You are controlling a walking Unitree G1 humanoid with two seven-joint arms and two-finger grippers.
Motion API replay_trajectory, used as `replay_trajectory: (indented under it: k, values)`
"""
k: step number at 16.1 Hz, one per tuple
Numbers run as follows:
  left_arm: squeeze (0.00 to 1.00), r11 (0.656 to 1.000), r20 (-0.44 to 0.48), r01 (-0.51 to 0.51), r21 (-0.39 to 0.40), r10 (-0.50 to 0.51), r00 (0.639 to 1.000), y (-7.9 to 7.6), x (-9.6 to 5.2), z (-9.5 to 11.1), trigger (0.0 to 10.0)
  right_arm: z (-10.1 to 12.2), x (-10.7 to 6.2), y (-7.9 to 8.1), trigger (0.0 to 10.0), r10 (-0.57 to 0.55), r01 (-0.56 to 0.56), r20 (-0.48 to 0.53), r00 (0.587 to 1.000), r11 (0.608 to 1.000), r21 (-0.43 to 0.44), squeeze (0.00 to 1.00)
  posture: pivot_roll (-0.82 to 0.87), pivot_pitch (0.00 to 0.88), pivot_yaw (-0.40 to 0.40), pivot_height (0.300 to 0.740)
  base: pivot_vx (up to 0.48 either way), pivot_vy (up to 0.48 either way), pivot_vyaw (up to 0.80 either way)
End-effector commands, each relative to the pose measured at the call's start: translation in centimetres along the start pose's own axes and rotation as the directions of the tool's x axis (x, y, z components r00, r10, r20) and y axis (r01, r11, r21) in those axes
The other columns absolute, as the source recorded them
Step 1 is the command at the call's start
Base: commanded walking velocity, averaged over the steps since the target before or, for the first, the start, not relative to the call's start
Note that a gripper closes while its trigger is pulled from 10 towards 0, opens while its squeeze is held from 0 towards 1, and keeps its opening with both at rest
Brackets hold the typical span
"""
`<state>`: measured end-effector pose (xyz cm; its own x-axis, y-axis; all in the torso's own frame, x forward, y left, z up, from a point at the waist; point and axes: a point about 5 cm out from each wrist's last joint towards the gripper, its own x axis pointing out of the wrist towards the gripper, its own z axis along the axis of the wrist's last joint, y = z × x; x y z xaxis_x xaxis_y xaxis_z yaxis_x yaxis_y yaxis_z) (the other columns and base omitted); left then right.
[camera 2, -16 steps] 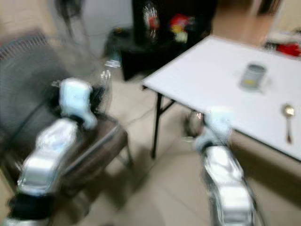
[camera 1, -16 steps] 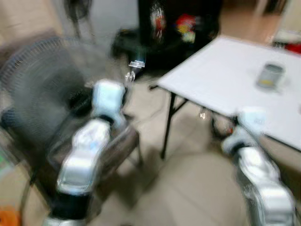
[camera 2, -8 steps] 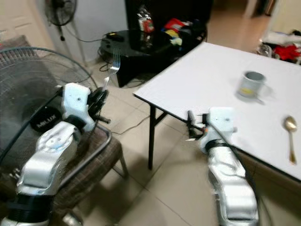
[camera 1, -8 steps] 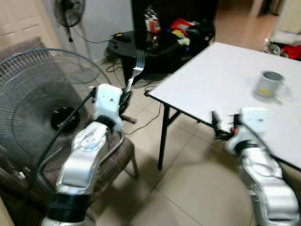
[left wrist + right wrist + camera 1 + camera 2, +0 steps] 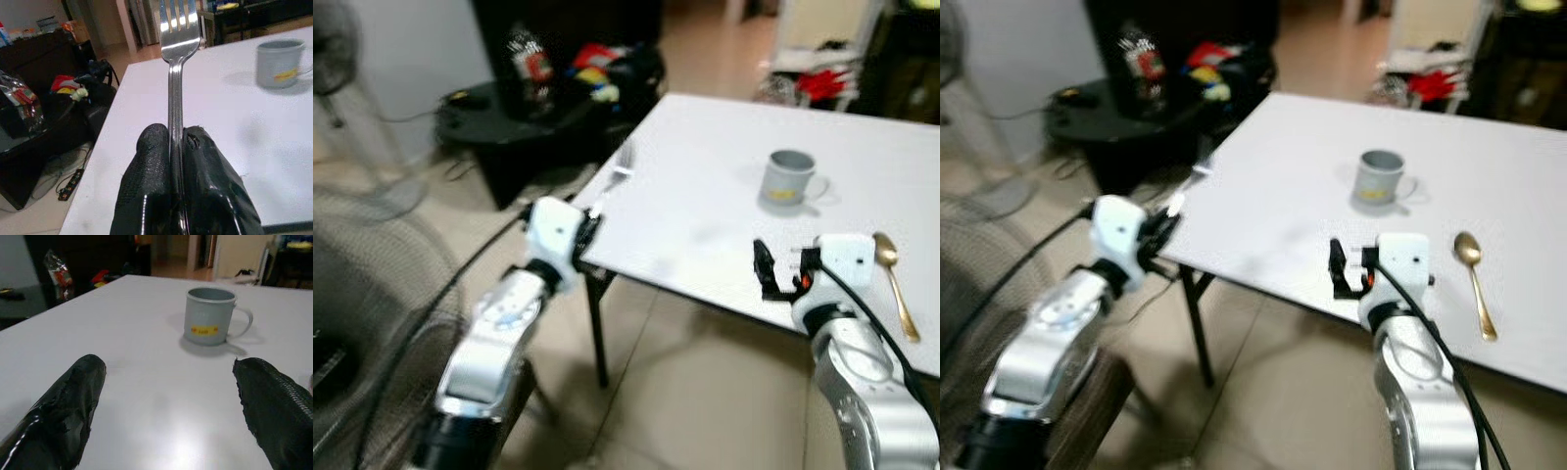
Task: Setting the table
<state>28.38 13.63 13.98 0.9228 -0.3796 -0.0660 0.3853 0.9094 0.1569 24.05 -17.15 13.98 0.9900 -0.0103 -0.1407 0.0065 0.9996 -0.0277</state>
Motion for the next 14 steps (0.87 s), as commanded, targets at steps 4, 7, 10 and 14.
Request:
replay_trajectory:
  k: [4, 7, 10, 14]
  values:
    - [0.0, 0.999, -0.026, -0.038, 0.027, 0.039, 0.999, 0.7, -1.6, -0.6, 10.0, -0.1, -0.3, 0.1, 10.0, 0.027, -0.028, -0.017, 0.999, 1.0, -0.012, 0.0, 0.01, 0.0, 0.028, 0.74, 0.376, 0.0, -0.8]
    - [0.0, 0.99, -0.058, -0.133, 0.046, 0.135, 0.989, 1.2, -2.1, -1.0, 10.0, -0.1, 0.4, 0.7, 10.0, 0.143, -0.145, -0.036, 0.989, 0.988, -0.061, 0.0, 0.05, 0.0, -0.015, 0.74, 0.0, 0.0, -0.15]
    - [0.0, 0.978, -0.065, -0.201, 0.053, 0.204, 0.977, 1.7, -2.1, -1.1, 10.0, -0.1, 1.1, 0.8, 10.0, 0.179, -0.182, -0.048, 0.983, 0.98, -0.078, 0.0, 0.05, 0.0, -0.005, 0.74, 0.0, 0.0, 0.0]
    - [0.0, 0.975, -0.07, -0.21, 0.075, 0.215, 0.974, 1.6, -1.6, -0.7, 10.0, 0.0, 1.4, 0.4, 10.0, 0.149, -0.152, -0.045, 0.988, 0.984, -0.094, 0.0, 0.05, 0.0, 0.012, 0.74, 0.0, -0.199, 0.0]
